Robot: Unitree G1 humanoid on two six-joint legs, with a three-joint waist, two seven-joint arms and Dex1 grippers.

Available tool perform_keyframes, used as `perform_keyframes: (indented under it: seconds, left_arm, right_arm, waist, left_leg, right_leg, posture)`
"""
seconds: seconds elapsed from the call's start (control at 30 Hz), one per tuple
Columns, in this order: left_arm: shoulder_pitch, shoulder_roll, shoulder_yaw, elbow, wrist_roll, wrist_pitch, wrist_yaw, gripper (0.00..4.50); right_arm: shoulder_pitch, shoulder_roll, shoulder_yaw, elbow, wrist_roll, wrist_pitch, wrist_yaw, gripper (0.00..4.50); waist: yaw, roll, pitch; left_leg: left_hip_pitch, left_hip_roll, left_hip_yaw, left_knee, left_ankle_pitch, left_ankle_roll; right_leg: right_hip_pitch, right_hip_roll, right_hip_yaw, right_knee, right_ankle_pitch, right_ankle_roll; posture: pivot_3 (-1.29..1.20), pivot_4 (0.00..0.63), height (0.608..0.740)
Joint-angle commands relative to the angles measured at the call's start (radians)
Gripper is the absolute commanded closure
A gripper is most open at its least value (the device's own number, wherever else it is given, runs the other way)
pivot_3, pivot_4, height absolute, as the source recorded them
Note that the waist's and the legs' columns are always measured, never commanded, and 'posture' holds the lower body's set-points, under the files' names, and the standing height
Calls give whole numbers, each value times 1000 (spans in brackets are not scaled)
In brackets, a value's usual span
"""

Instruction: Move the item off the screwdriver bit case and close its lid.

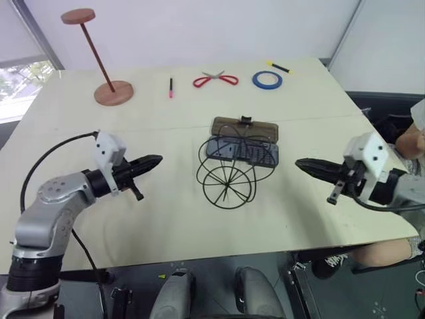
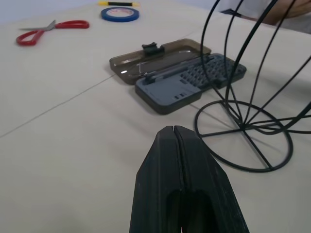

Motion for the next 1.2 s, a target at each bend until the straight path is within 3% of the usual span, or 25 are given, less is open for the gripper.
perform_keyframes:
  seconds: [0.03, 0.97, 1.07, 1.2]
  left_arm:
    - [-11, 33, 4, -5, -21, 13, -40, 4500]
    - [-49, -32, -72, -14, -10, 35, 10, 4500]
    - [-64, -33, -79, 0, -9, 31, 3, 4500]
    - [-112, -45, -111, 46, 11, 12, -6, 4500]
  right_arm:
    - [30, -22, -63, -60, 67, 37, 22, 4417]
    - [51, -47, -66, -143, 171, 108, -53, 4417]
    - [60, -46, -75, -148, 181, 107, -51, 3566]
    - [75, -46, -73, -131, 138, 75, -55, 1539]
  waist:
    - [0, 0, 0]
    - [8, -1, 1]
    - [14, -1, 1]
    - [22, -1, 1]
  left_leg:
    - [0, 0, 0, 0, 0, 0]
    - [-2, 1, 0, 0, -1, 1]
    - [-2, 1, 0, 0, -1, 1]
    - [-2, 0, 1, 0, -1, 1]
  right_leg:
    - [0, 0, 0, 0, 0, 0]
    - [2, 0, 0, -7, 0, 0]
    - [2, 0, 0, -7, 0, 0]
    - [2, 0, 0, -7, 0, 0]
  posture:
    - [0, 150, 740]
    - [0, 150, 740]
    - [0, 150, 740]
    - [0, 150, 740]
